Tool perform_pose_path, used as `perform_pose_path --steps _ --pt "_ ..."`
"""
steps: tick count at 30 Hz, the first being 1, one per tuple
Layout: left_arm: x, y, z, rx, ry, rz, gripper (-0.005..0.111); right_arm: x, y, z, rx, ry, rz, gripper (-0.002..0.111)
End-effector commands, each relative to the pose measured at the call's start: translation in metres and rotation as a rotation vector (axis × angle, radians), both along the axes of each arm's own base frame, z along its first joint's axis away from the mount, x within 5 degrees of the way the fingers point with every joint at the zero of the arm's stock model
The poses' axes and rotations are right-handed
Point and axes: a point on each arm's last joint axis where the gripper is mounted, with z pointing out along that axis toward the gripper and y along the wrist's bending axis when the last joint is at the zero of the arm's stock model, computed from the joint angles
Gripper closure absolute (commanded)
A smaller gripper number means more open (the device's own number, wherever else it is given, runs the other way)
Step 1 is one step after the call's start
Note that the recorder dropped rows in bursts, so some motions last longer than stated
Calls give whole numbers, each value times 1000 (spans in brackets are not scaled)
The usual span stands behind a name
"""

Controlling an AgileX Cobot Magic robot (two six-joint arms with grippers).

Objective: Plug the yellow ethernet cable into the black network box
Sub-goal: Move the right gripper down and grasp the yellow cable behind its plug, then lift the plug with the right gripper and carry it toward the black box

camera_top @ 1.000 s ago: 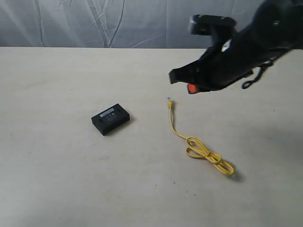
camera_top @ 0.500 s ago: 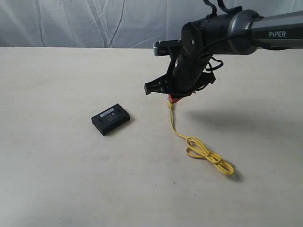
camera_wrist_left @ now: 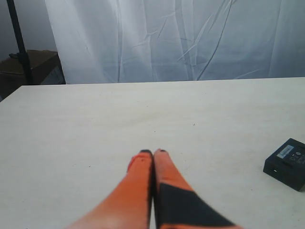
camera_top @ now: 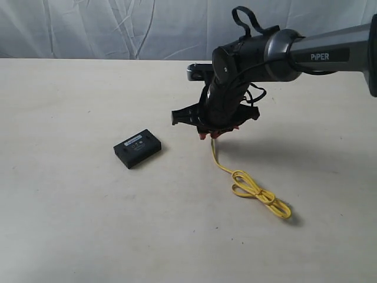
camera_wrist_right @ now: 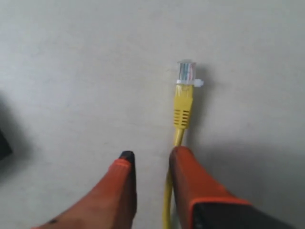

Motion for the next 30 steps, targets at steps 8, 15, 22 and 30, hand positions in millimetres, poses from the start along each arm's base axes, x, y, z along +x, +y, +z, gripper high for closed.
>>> perform_pose_path --steps 8,15,22,30 --pt "0 0 -1 2 -3 2 107 6 -3 -15 -68 -26 13 79" --pt "0 0 -1 2 -3 2 107 6 -4 -21 -76 -13 13 86" --pt "0 0 -1 2 -3 2 107 4 -5 -12 -92 -13 42 108" --pt "0 0 -1 2 -3 2 107 -12 -14 34 -144 -28 272 108"
